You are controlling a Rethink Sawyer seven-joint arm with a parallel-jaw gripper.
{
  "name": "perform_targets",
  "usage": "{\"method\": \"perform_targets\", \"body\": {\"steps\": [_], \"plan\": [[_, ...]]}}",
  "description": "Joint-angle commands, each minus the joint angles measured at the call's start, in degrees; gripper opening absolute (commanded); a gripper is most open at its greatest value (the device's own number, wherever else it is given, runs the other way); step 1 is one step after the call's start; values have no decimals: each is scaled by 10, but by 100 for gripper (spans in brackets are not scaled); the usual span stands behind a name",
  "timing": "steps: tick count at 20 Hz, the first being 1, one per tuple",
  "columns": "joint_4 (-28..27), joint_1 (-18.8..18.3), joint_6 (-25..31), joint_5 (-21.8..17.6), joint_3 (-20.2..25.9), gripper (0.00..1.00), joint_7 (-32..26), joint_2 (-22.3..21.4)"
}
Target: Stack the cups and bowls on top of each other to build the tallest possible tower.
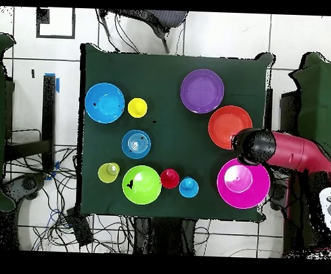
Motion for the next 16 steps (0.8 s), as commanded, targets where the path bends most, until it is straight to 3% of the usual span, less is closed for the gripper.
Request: {"method": "perform_targets", "body": {"steps": [1, 16], "plan": [[31, -3, 60, -11, 55, 100, -102, 25], [42, -27, 64, -19, 67, 100, -118, 9]]}}
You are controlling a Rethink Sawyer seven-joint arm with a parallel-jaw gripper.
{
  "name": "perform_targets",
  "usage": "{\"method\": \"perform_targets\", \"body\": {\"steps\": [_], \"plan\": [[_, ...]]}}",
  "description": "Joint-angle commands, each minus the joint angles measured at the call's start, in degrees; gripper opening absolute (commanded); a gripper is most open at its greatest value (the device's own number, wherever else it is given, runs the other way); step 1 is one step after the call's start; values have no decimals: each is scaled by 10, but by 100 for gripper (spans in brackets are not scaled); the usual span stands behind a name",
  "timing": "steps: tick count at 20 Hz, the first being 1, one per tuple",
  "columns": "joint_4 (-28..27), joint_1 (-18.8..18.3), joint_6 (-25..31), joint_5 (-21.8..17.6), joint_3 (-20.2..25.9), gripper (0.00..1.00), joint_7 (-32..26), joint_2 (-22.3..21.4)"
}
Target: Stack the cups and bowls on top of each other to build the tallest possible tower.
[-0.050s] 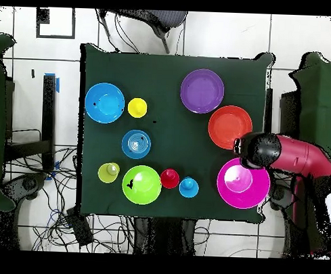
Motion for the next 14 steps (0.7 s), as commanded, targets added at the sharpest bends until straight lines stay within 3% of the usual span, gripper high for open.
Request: {"method": "perform_targets", "body": {"steps": [1, 14], "plan": [[31, 0, 50, -20, 55, 100, -116, 9], [22, 13, 51, -22, 57, 100, -102, 19]]}}
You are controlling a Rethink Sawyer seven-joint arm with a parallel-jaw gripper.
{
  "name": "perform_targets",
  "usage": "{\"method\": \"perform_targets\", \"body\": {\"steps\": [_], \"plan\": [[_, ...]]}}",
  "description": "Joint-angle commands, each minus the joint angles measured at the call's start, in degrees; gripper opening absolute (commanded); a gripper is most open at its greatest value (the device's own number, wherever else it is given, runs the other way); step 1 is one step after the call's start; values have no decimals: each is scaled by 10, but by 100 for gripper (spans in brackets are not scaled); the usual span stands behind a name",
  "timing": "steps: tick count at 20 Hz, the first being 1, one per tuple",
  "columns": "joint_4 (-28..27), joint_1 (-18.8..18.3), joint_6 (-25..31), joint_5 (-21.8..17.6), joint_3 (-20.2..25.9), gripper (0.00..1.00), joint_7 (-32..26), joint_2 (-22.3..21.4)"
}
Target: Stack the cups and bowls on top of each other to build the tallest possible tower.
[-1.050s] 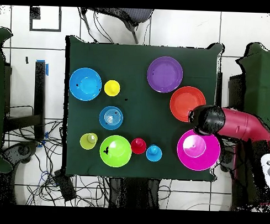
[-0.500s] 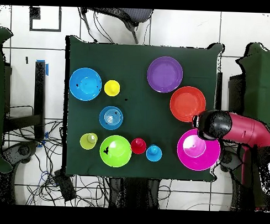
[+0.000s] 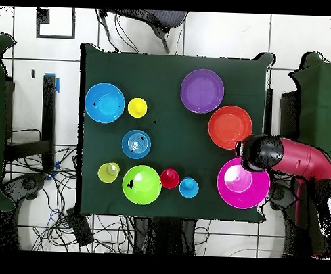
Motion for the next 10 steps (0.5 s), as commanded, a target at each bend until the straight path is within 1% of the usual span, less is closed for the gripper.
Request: {"method": "perform_targets", "body": {"steps": [1, 10], "plan": [[18, 18, 49, -21, 56, 100, -102, 18], [15, 23, 49, -22, 54, 100, -97, 19]]}}
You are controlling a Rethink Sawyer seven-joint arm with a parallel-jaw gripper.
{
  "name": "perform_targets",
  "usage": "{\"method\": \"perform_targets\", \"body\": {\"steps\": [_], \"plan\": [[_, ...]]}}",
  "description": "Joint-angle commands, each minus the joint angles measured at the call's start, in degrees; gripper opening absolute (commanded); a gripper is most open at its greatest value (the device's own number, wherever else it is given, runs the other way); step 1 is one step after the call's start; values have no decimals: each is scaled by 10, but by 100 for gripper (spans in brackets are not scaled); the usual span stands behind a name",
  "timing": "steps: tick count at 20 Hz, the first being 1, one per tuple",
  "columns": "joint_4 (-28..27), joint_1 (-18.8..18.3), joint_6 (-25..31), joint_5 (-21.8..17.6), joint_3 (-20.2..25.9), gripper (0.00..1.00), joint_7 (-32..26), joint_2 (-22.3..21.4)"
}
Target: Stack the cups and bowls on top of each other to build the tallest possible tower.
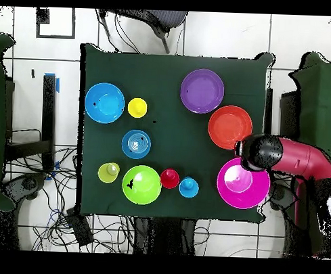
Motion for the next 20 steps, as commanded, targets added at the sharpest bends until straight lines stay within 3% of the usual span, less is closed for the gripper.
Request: {"method": "perform_targets", "body": {"steps": [1, 20], "plan": [[16, 21, 49, -23, 53, 100, -97, 18], [14, 26, 51, -24, 52, 100, -94, 19]]}}
